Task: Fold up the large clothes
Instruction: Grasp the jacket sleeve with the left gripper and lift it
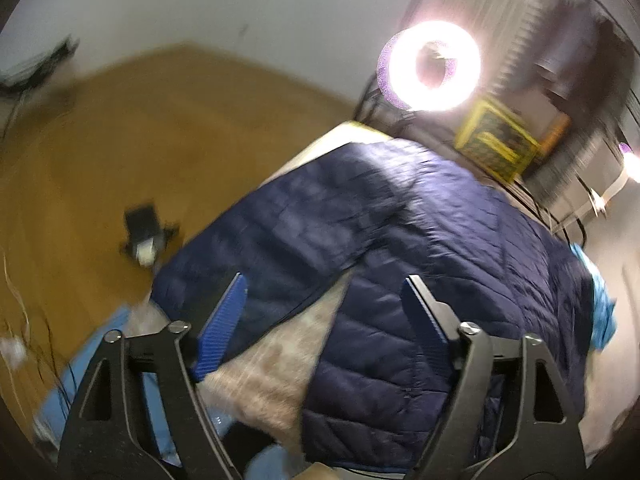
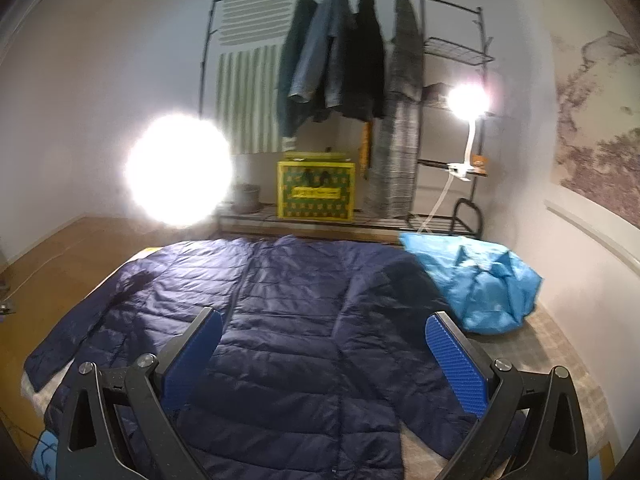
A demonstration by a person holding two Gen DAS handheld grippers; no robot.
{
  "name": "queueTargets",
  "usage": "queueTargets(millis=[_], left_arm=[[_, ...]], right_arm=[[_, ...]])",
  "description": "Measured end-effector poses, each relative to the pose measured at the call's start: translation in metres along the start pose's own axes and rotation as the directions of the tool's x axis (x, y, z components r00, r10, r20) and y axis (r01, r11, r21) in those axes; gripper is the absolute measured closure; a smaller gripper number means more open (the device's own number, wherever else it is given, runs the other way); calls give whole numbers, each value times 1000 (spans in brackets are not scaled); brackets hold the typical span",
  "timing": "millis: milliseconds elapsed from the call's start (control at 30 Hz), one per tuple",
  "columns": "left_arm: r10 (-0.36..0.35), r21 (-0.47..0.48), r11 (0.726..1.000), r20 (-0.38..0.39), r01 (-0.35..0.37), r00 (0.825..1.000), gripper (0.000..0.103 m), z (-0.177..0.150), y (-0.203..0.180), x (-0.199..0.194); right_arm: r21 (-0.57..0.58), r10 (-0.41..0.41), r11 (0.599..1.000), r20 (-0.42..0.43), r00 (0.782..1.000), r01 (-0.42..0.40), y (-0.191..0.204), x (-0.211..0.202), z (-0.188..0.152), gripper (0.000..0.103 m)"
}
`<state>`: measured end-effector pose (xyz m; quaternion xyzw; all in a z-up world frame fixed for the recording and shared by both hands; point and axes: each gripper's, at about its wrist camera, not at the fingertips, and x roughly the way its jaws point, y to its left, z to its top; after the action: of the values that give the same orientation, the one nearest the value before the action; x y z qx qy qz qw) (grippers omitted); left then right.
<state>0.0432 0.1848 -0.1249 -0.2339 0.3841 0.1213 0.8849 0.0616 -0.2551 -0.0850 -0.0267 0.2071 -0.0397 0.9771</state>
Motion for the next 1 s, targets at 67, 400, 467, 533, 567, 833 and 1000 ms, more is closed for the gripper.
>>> queueTargets(millis=[67,400,467,533,567,833,1000], left_arm=[[-8,-82,997,-63,3,998,29,-2,25,16],[-67,-396,917,-249,-38,966,37,-29,108,68],[-50,-433,899,-247,-64,968,37,-27,123,71],[-25,-442,892,-251,-92,968,37,-25,135,74],[-15,-446,889,-257,-105,966,37,-24,141,77],[-14,-511,849,-272,-132,962,37,-17,173,112],[-5,-475,871,-258,-122,966,71,-7,162,121]], right_arm=[[-19,29,999,-18,999,-29,8,7,0,0],[-27,113,993,-93,989,-116,35,33,-4,0],[-31,123,991,-101,987,-127,38,35,-5,0],[-34,133,990,-106,985,-137,40,37,-6,0],[-35,136,989,-108,985,-141,41,37,-6,0],[-10,153,988,-123,981,-155,42,42,-6,0],[-11,140,990,-125,982,-143,36,39,-7,0]])
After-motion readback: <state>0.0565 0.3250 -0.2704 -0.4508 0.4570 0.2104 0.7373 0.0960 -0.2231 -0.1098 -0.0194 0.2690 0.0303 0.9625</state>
